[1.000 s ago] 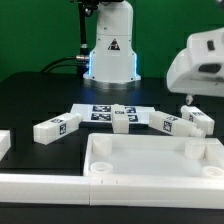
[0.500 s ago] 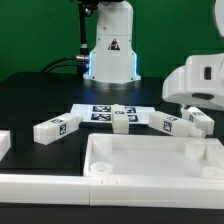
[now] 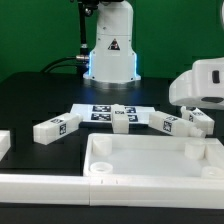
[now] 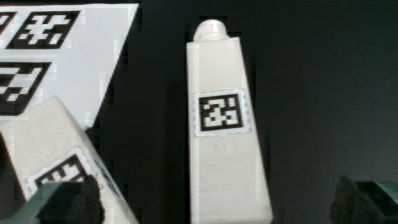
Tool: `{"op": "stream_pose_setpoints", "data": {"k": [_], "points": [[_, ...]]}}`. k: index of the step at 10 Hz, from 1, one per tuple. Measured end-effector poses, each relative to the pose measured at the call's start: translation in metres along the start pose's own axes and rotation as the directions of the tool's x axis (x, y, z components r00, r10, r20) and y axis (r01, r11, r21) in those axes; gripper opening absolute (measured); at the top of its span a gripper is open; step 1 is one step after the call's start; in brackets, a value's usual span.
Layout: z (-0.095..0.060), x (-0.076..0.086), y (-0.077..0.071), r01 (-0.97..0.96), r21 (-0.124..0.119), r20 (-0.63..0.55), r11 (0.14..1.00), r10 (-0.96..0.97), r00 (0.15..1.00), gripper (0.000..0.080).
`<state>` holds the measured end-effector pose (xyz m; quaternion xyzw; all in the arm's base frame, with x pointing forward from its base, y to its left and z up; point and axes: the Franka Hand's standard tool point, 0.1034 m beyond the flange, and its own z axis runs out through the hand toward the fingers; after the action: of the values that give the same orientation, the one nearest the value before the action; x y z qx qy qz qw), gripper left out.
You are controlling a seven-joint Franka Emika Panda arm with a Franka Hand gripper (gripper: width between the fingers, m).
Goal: Assemble desk
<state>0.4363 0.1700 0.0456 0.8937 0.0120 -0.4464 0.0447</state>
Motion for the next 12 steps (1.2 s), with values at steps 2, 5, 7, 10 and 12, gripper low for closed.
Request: {"op": "stream_pose_setpoints", "data": {"k": [2,5,7,10,12], "points": [[0.001,0.0,0.001,-0.019,0.003,0.001,1.0,0.019,1.0,0.0649],[0.024,0.004,-0.015,-0.078,0.004,0.01,0.997,0.078,0.997,0.0649],[0.031,0.008,-0.017,-0.102,-0.002,0.013,0.995,0.102,0.995,0.0649],[0.031,0.009,-0.013,-0.107,0.003,0.014,0.994,0.107,0.994,0.0649],[0.038,0.01,-0.011,-0.173,0.057,0.051,0.983,0.17,0.984,0.0649]]}}
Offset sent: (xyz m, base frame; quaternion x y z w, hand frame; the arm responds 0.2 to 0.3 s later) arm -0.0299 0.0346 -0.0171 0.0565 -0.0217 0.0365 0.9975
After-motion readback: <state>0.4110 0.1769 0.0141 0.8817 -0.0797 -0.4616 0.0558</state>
